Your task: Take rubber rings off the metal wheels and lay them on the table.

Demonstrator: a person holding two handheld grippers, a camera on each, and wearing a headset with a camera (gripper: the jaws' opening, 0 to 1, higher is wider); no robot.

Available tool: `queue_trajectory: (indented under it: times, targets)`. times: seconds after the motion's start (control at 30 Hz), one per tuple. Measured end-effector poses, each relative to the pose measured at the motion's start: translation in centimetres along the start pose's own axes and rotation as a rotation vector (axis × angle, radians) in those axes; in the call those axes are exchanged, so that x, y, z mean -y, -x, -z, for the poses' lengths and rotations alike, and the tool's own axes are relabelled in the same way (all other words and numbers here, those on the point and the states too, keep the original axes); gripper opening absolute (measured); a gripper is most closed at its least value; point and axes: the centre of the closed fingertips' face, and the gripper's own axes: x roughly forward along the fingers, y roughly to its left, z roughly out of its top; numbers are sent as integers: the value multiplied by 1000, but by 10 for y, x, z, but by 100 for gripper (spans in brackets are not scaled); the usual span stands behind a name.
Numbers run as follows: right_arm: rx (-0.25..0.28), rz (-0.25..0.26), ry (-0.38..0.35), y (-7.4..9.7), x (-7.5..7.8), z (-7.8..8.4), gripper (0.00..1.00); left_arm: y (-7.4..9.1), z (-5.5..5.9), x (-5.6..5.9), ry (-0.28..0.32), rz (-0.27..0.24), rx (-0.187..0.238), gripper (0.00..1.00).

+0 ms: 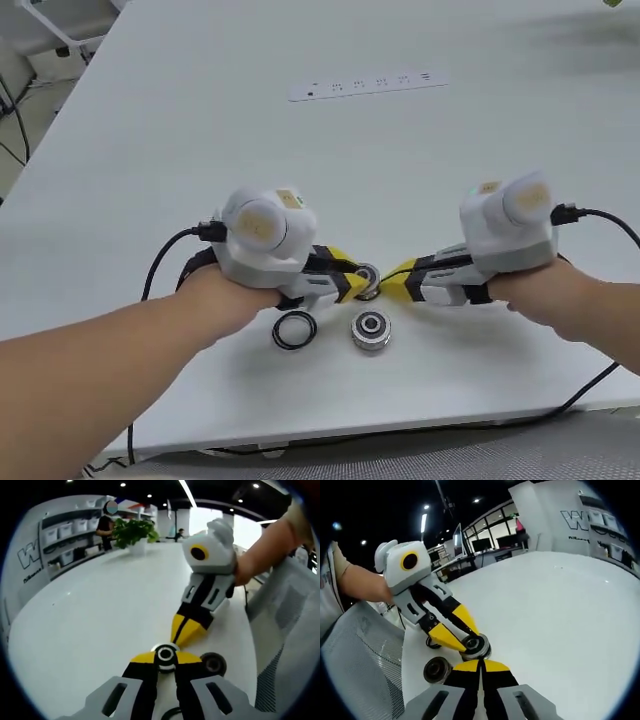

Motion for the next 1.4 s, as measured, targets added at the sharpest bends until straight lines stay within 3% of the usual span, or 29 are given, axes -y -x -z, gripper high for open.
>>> queue_trajectory:
  times: [0.17, 0.2, 0.23, 0.33, 0.6, 1.07, 1.4]
  targets:
    - [38, 10, -82, 4, 6, -3, 0, 0, 1, 0, -1, -3, -5, 13]
    - [86, 13, -128, 4, 7, -12, 0, 0, 1, 0, -1, -3, -6, 12]
    - [96, 2, -154, 5, 6, -14, 0, 0, 1, 0, 1, -4, -7, 12]
    - [81, 8, -132, 4, 7, -14, 0, 0, 0, 1, 4, -7, -12, 12]
    - [103, 1, -193, 3, 6, -18, 0, -1, 0, 1, -13, -21, -37, 12]
    - [88, 14, -177, 3, 4, -20, 0, -2, 1, 1, -24, -44, -52, 12]
    - [68, -13, -124, -1, -7, -22, 0, -2, 0, 1, -27, -39, -53, 12]
